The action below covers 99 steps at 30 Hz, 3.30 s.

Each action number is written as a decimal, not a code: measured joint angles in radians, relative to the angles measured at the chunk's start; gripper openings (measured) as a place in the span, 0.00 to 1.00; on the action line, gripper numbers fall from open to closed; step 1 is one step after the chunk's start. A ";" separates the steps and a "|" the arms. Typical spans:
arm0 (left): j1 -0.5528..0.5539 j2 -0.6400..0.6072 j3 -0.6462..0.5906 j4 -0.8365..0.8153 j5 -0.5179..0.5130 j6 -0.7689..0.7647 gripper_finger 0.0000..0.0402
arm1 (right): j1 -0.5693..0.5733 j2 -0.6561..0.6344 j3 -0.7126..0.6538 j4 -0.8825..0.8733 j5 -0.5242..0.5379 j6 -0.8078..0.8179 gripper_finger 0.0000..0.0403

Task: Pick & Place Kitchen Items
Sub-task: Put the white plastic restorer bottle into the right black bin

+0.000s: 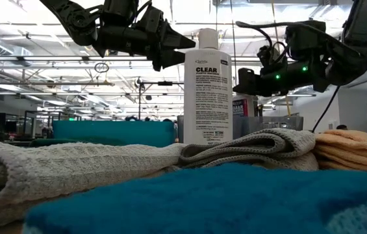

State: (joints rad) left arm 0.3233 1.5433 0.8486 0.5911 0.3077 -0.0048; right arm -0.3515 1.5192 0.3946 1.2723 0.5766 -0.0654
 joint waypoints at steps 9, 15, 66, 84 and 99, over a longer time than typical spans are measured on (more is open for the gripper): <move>0.000 0.000 0.000 0.000 -0.001 -0.008 0.79 | 0.000 -0.002 0.001 -0.020 -0.002 0.000 0.48; 0.000 0.000 0.000 -0.013 0.005 -0.084 0.80 | 0.005 -0.035 0.001 -0.037 -0.003 -0.062 0.56; -0.764 0.174 -0.093 -0.341 -0.637 -0.223 0.65 | 0.778 -0.535 0.000 -0.341 0.005 -0.370 0.61; -0.749 0.162 -0.443 0.411 -0.678 -0.285 0.63 | 0.858 -0.535 0.000 -0.300 0.005 -0.399 0.61; -0.708 0.172 -0.395 0.400 -0.664 -0.295 0.63 | 0.858 -0.535 0.000 -0.281 0.003 -0.400 0.61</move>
State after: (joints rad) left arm -0.3844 1.7149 0.4534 0.9909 -0.3561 -0.2993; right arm 0.5060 0.9844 0.3950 0.9911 0.5800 -0.4652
